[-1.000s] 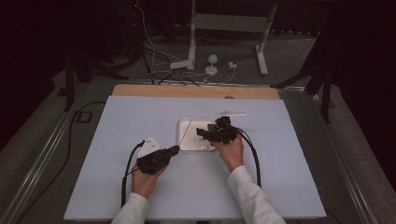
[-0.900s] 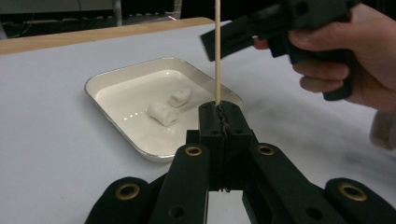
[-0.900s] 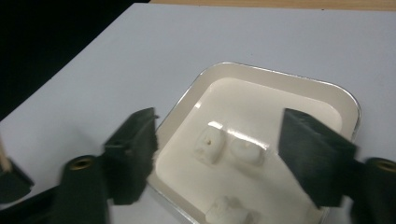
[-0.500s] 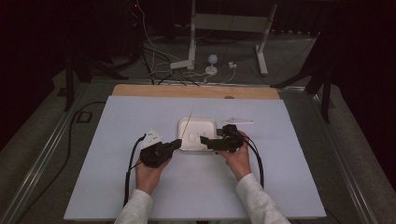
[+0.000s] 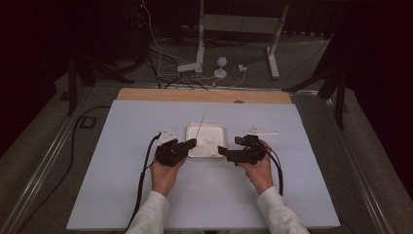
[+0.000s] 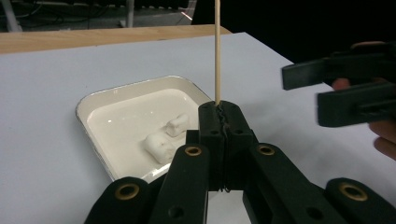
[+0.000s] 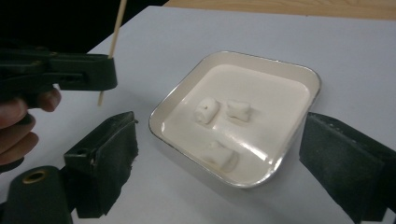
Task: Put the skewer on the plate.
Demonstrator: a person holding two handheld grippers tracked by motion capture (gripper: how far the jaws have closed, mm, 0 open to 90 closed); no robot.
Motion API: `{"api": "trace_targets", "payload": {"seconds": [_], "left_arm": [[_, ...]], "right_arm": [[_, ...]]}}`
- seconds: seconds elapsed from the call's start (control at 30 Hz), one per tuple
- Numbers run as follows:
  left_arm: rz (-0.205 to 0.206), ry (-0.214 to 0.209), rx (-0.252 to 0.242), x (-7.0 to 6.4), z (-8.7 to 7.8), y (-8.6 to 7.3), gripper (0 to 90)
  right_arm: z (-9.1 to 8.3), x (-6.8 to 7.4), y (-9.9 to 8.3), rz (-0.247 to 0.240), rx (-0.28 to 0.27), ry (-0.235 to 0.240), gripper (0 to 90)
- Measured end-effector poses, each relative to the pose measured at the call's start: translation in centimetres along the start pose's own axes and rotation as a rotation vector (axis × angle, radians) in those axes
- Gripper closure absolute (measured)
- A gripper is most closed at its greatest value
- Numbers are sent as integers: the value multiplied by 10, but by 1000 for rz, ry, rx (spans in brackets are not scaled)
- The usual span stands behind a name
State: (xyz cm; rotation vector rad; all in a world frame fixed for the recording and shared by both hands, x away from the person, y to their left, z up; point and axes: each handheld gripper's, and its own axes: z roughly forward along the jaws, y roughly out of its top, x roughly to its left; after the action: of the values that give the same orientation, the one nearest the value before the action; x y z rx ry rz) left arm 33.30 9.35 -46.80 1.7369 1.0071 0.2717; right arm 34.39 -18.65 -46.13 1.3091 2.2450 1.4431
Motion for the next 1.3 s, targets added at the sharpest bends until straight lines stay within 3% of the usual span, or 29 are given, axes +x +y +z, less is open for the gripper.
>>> {"api": "trace_targets", "payload": {"seconds": [0.2, 0.57, 1.03, 1.3], "left_arm": [[-38, 12, 12, 2, 9, 0, 900], [-90, 47, 48, 3, 26, -5, 900], [-120, 83, 88, 3, 40, -11, 900], [-152, 135, 122, 2, 47, -17, 900]], "right_arm": [[-12, -6, -10, 3, -5, 17, 102], [-42, -13, -24, -20, -16, -2, 102], [-78, -26, -41, -19, -41, -29, 102], [-93, -34, -41, 0, -78, -44, 103]]}}
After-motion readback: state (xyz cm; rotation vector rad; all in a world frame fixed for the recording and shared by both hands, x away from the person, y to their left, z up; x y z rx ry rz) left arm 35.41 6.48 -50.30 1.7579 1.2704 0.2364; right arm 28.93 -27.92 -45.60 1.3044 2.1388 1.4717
